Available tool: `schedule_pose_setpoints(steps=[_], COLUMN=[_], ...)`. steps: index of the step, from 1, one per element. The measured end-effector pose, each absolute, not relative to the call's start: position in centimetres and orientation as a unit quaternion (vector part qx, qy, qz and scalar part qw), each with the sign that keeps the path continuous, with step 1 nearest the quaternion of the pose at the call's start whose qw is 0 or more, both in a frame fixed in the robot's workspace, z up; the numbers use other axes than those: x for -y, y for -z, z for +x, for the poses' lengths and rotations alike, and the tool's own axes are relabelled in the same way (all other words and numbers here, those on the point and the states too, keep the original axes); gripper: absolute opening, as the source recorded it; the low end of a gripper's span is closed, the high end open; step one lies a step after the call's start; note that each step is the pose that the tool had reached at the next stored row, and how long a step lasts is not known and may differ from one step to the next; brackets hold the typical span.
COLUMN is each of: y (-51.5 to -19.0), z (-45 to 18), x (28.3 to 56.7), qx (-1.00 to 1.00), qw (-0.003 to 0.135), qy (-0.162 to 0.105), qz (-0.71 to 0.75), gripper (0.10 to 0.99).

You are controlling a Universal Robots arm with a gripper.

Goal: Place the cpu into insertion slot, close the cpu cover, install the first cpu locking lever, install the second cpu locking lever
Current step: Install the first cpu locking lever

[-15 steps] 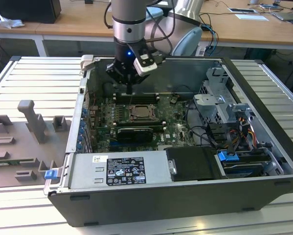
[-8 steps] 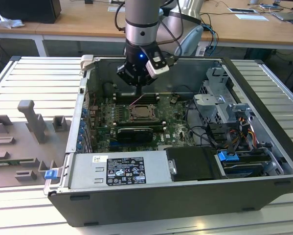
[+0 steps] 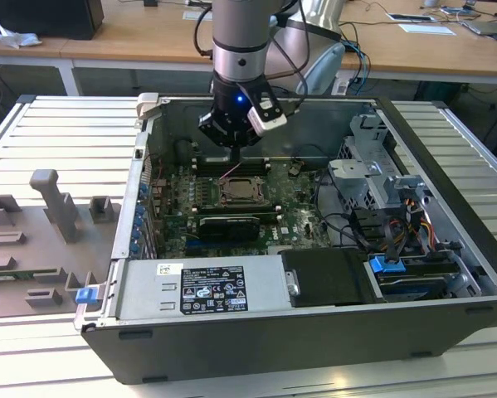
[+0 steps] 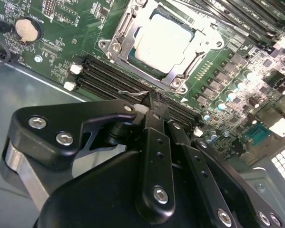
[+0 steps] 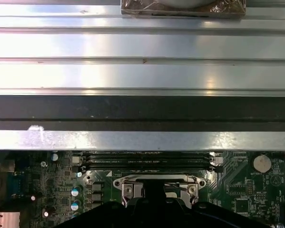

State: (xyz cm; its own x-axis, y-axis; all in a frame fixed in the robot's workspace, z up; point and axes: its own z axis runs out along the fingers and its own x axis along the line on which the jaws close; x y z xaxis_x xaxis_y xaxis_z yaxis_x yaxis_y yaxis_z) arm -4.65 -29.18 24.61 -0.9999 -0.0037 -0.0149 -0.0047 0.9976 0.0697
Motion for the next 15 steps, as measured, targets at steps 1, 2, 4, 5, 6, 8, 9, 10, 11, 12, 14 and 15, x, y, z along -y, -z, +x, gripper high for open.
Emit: schedule_pose_setpoints(steps=[1, 2, 4, 5, 6, 8, 9, 10, 11, 12, 14, 15], y=[-24.5, -24.5, -24.3, -24.2, -24.0, -23.8, -23.8, -23.7, -23.6, -23.5, -23.3, -23.2], z=[-4.6, -4.6, -4.5, -4.4, -4.3, -4.2, -4.2, -4.1, -4.1, -4.0, -3.7, -3.6], x=[29.2, 29.2, 29.1, 29.0, 29.0, 28.9, 28.8, 28.8, 28.8, 28.8, 28.7, 28.7], qx=[-0.999, -0.999, -0.999, -0.999, -0.999, -0.999, -0.999, -0.999, -0.999, -0.999, -0.999, -0.999], qw=[0.007, 0.007, 0.007, 0.007, 0.007, 0.007, 0.007, 0.007, 0.007, 0.007, 0.007, 0.007], qy=[-0.037, -0.040, -0.046, -0.046, -0.046, -0.046, -0.046, -0.046, -0.046, -0.046, -0.046, -0.046], qz=[-0.003, -0.004, -0.006, -0.006, -0.007, -0.007, -0.008, -0.008, -0.008, -0.009, -0.009, -0.009], gripper=[0.106, 0.106, 0.106, 0.106, 0.106, 0.106, 0.106, 0.106, 0.106, 0.106, 0.106, 0.106])
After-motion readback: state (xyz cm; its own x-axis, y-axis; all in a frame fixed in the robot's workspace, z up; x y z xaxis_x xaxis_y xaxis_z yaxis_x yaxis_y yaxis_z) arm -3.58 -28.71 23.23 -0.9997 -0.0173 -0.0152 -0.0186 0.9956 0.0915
